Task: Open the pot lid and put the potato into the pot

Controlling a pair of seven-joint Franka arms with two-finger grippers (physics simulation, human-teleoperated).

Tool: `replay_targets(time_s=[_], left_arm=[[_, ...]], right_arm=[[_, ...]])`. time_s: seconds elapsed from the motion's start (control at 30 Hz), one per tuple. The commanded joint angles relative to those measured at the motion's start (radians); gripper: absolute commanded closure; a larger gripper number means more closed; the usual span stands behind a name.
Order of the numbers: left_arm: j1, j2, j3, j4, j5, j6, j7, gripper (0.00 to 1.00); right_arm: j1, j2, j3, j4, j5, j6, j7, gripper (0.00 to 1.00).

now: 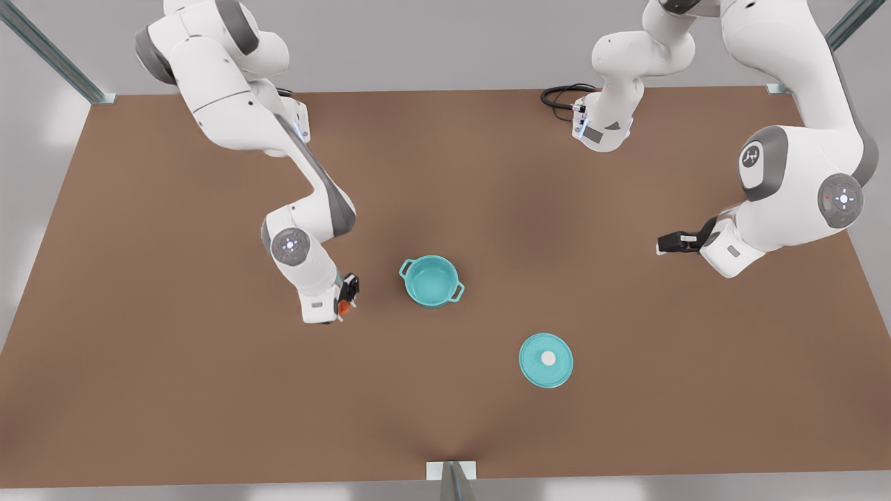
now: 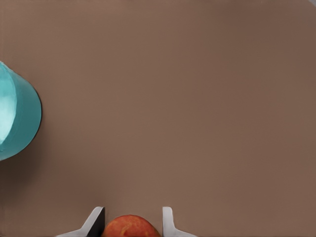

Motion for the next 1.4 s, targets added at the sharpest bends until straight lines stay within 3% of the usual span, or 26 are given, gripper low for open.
replay_targets(time_s=[0.0, 0.33, 0.83, 0.87, 0.9, 1.07, 1.1, 1.13, 1.17, 1.3, 1.37], left_arm=[[0.002, -0.001, 0.001, 0.001, 0.0, 0.0, 0.014, 0.0], [0.002, -0.002, -0.001, -0.005, 0.0, 0.0, 0.0, 0.0], [0.0, -0.002, -0.001, -0.008, 0.001, -0.002, -0.001, 0.0], [0.0, -0.002, -0.001, -0.008, 0.001, -0.002, -0.001, 0.0], [0.0, -0.002, -0.001, -0.008, 0.001, -0.002, -0.001, 0.0], [0.0, -0.002, -0.001, -0.008, 0.001, -0.002, -0.001, 0.0], [0.0, -0.002, -0.001, -0.008, 0.001, -0.002, -0.001, 0.0], [0.0, -0.001, -0.001, -0.007, 0.012, -0.002, -0.001, 0.0], [-0.001, -0.001, -0.001, 0.001, 0.011, -0.002, -0.001, 0.0], [-0.013, 0.03, -0.005, 0.073, 0.015, 0.001, -0.02, 0.0], [-0.013, 0.036, -0.005, 0.074, 0.014, 0.001, -0.02, 0.0]], right_arm=[[0.017, 0.001, 0.008, 0.016, -0.012, -0.009, 0.044, 0.58], [0.188, 0.062, 0.01, 0.128, 0.053, 0.005, 0.063, 0.59], [0.27, 0.208, 0.004, 0.225, 0.048, 0.069, 0.061, 0.58], [0.274, 0.212, 0.004, 0.226, 0.048, 0.072, 0.063, 0.43], [0.274, 0.212, 0.004, 0.226, 0.048, 0.078, 0.081, 0.0], [0.265, 0.196, -0.005, 0.226, 0.051, 0.077, 0.09, 0.0], [0.265, 0.154, -0.082, 0.225, 0.051, 0.059, 0.089, 0.0], [0.265, 0.104, -0.188, 0.226, 0.053, -0.041, 0.086, 0.0], [0.201, 0.035, -0.242, 0.226, 0.051, -0.148, 0.086, 0.0], [-0.104, -0.025, -0.249, 0.295, 0.074, -0.538, 0.077, 0.0], [-0.14, -0.025, -0.249, 0.304, 0.074, -0.583, 0.075, 0.0]])
